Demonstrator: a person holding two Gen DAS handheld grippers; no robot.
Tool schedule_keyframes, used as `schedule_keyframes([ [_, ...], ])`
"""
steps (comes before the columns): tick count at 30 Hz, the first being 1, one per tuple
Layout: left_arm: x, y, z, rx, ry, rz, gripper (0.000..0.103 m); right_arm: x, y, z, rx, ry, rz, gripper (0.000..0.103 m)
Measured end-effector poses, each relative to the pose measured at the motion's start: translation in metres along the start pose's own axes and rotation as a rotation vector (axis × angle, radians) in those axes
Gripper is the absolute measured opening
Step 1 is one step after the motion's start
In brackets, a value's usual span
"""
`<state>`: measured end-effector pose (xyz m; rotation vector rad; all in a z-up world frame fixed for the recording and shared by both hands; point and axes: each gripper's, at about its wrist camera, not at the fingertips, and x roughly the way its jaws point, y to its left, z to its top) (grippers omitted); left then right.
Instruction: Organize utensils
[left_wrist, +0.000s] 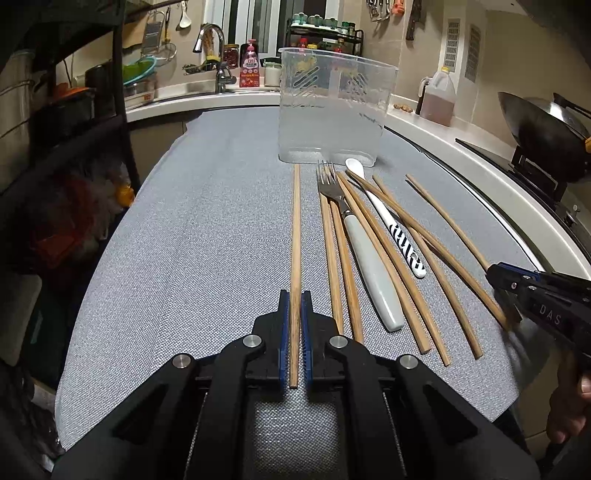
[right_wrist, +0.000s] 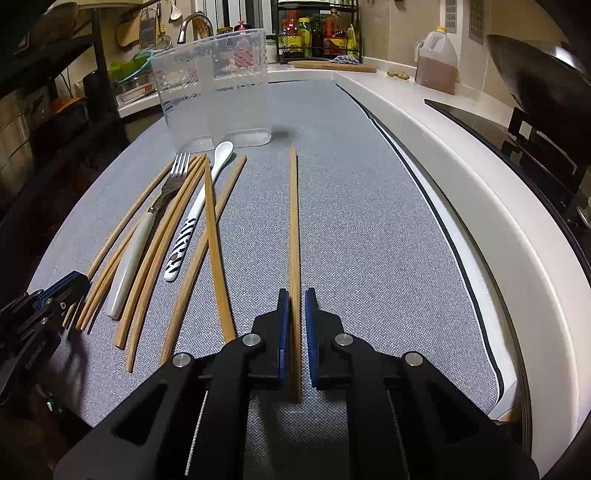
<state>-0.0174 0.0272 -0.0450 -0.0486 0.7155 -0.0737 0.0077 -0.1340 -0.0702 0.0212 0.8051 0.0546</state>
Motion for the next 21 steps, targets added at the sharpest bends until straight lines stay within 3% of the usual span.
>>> schedule_keyframes([
  [11, -0.002, -0.009, -0.002, 0.046, -0.033, 0.034, 0.006, -0.003, 0.005, -0.007, -0.026, -0.061, -0.037, 0.006],
  [21, -0.001, -0.011, -0.002, 0.039, -0.03, 0.021, 0.006, -0.002, -0.001, -0.002, 0.002, -0.031, -0.004, 0.008],
])
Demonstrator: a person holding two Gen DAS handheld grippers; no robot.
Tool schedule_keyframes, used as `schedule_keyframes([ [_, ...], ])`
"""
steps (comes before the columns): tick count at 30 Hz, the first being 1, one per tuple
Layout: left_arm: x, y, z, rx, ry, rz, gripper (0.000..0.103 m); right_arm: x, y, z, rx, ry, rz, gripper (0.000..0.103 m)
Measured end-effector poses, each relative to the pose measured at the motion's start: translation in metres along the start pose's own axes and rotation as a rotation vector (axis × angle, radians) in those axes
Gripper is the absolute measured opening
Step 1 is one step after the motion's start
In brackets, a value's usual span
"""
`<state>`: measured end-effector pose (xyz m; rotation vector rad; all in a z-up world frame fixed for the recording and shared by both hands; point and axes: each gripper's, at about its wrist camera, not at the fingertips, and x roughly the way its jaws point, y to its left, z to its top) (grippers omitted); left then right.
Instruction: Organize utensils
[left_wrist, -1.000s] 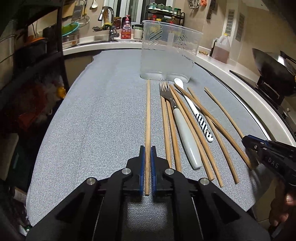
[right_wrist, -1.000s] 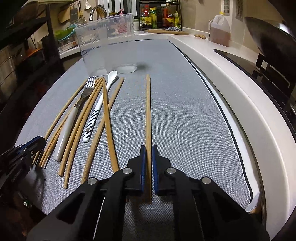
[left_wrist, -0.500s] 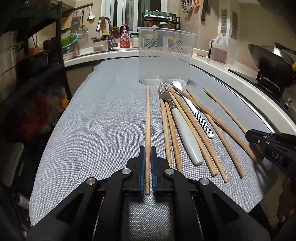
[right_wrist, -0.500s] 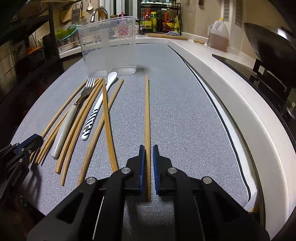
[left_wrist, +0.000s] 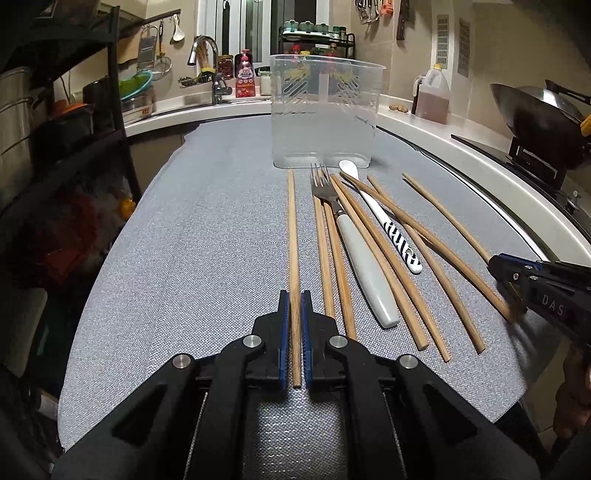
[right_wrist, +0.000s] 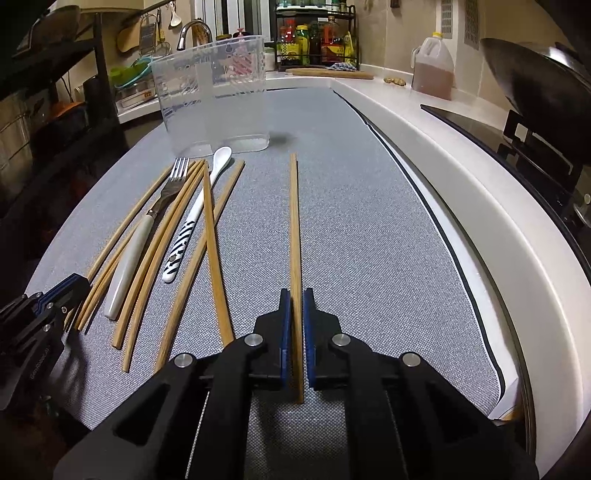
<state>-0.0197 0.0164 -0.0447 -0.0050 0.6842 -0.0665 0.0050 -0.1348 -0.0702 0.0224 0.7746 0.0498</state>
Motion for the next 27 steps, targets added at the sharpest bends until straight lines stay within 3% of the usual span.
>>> schedule_keyframes([
  [27, 0.0001, -0.0046, 0.0005, 0.01, -0.009, 0.007, 0.006, 0.0004, 0.0003, 0.0004, -0.026, -0.006, -0.008, 0.006],
])
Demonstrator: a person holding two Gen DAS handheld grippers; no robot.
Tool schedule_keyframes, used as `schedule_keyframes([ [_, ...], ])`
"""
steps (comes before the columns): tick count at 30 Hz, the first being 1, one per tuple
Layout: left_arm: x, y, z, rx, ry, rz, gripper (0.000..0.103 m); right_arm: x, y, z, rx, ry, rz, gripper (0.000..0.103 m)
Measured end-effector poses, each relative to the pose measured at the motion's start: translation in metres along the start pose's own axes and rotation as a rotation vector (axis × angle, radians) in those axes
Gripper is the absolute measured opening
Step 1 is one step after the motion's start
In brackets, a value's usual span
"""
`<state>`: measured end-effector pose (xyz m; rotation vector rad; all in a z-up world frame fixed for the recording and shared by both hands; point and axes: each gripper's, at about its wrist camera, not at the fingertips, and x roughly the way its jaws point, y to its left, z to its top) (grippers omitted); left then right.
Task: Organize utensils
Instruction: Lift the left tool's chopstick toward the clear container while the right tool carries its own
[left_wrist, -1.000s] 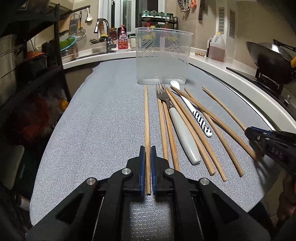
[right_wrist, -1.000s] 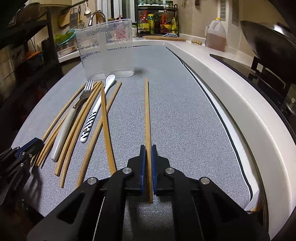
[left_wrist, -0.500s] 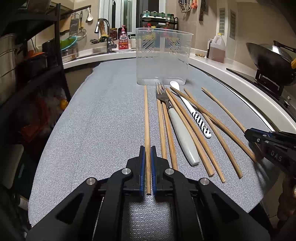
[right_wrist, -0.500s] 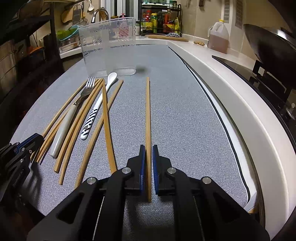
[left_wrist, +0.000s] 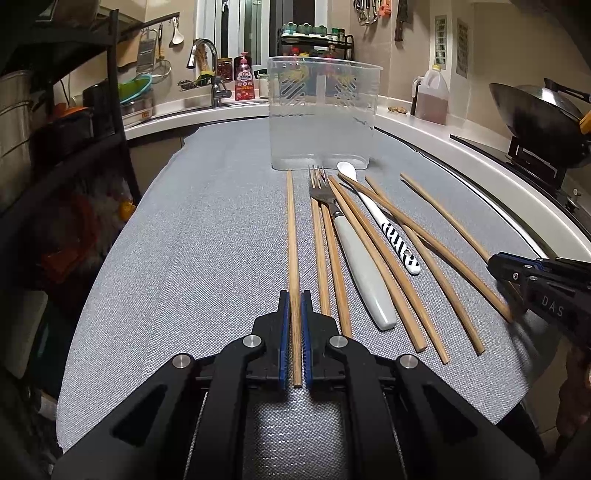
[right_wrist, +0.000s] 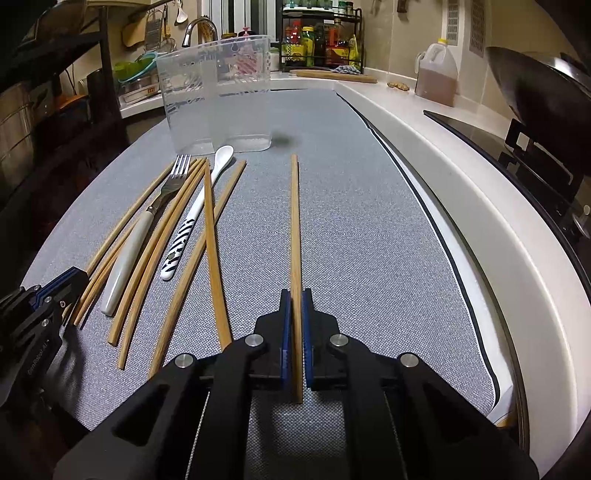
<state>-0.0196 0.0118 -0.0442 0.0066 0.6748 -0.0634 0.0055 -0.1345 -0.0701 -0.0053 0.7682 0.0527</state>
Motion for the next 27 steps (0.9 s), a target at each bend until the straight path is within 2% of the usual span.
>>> schedule_keyframes([
  [6, -0.004, 0.0, 0.001, 0.0, -0.01, -0.01, 0.006, -0.005, -0.003, 0.003, 0.014, -0.02, 0.006, 0.006],
  [17, -0.028, -0.001, 0.018, -0.013, -0.114, -0.01, 0.006, -0.032, -0.015, 0.021, 0.056, -0.11, 0.027, 0.006],
  [27, -0.054, 0.003, 0.039, -0.017, -0.214, -0.016, 0.006, -0.068, -0.012, 0.041, 0.025, -0.215, 0.044, 0.006],
])
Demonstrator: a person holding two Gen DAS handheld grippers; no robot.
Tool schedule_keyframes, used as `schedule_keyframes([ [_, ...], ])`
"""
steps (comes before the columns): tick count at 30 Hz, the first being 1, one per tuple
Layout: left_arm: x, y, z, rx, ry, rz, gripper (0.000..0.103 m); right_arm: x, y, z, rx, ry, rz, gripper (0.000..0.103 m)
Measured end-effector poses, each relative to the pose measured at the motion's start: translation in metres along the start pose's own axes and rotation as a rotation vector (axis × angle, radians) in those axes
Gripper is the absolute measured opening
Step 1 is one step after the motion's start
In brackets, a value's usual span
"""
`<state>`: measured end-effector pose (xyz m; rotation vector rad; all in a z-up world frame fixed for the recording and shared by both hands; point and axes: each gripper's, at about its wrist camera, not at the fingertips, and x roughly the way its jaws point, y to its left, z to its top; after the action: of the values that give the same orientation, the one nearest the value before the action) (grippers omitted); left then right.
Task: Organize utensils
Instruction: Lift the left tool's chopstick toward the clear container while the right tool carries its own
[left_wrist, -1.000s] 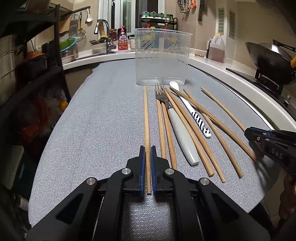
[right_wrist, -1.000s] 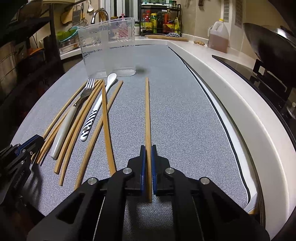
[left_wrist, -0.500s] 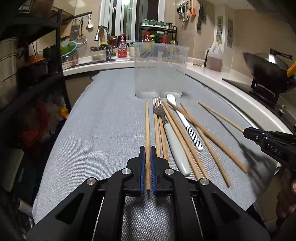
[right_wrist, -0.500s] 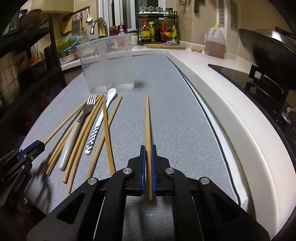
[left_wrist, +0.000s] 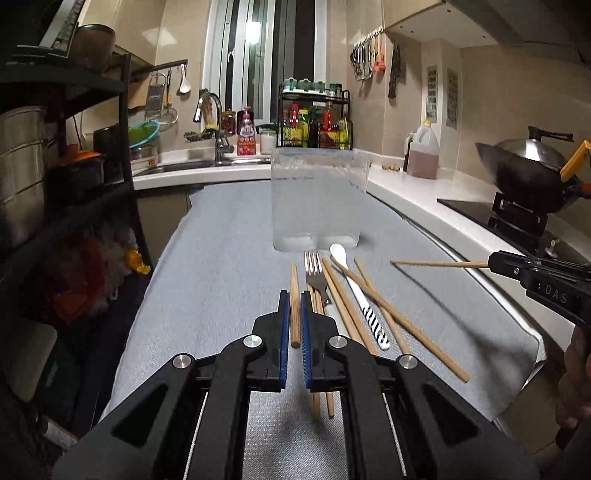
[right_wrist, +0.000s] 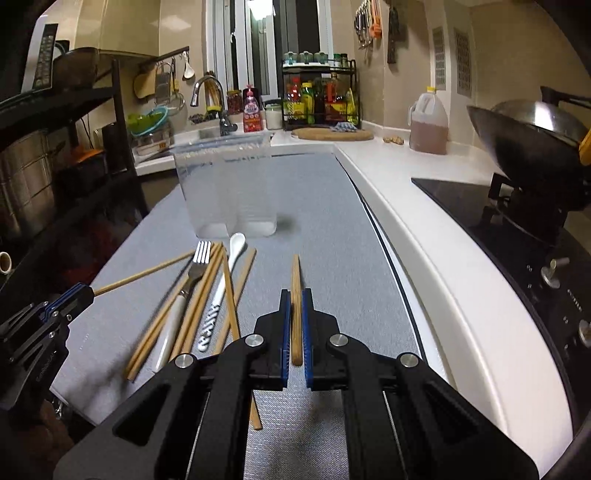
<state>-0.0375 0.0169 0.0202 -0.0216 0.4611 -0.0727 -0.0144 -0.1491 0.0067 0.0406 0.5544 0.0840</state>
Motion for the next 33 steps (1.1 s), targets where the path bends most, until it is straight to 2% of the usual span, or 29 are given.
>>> schedule_keyframes([
  [5, -0.006, 0.005, 0.019, -0.031, -0.02, -0.012, 0.006, -0.013, 0.002, 0.019, -0.013, -0.031, 0.012, 0.006],
  [16, -0.017, 0.013, 0.064, -0.057, -0.044, -0.024, 0.006, -0.026, 0.002, 0.067, -0.022, -0.031, 0.048, 0.006],
  [22, -0.019, 0.022, 0.107, -0.057, -0.039, -0.079, 0.006, -0.031, 0.003, 0.103, -0.027, -0.035, 0.055, 0.006],
  [26, -0.014, 0.031, 0.134, -0.083, -0.003, -0.101, 0.006, -0.034, 0.005, 0.127, -0.01, -0.037, 0.08, 0.006],
  [33, -0.006, 0.039, 0.178, -0.1, 0.002, -0.104, 0.006, -0.037, 0.011, 0.176, 0.005, -0.089, 0.104, 0.006],
])
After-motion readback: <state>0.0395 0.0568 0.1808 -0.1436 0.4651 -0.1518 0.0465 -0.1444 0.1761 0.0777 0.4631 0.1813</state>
